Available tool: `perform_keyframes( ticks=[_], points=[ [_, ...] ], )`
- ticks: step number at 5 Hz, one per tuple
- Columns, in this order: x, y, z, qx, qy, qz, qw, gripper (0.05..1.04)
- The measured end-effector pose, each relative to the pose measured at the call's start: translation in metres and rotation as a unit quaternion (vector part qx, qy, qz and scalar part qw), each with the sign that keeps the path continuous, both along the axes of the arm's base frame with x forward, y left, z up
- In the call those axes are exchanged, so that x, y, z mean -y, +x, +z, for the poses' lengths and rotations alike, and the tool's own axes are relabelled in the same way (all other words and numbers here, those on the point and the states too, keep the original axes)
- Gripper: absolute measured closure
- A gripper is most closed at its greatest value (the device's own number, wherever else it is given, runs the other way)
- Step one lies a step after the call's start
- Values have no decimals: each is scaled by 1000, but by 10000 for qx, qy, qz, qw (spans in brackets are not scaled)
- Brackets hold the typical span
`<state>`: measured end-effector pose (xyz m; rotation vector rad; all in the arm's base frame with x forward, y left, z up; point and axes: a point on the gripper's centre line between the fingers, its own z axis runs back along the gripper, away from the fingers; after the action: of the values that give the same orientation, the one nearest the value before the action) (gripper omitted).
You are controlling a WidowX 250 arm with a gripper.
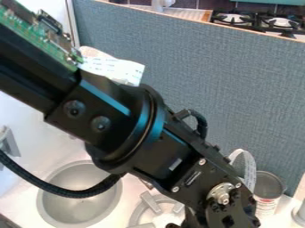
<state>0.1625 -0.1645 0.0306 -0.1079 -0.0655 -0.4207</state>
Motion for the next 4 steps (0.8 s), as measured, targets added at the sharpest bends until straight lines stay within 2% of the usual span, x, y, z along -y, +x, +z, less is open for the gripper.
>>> perform_keyframes(
  ticks=[1, 2, 3, 4],
  points=[
    [-1, -1, -4, -62, 58, 9, 10000, 76],
    [5, 11, -32, -87, 281, -93, 9995, 76],
    [10, 18, -69, -272, 489, -254, 9981, 76],
    [15, 23, -95, -416, 624, -455, 9961, 76]
  ],
)
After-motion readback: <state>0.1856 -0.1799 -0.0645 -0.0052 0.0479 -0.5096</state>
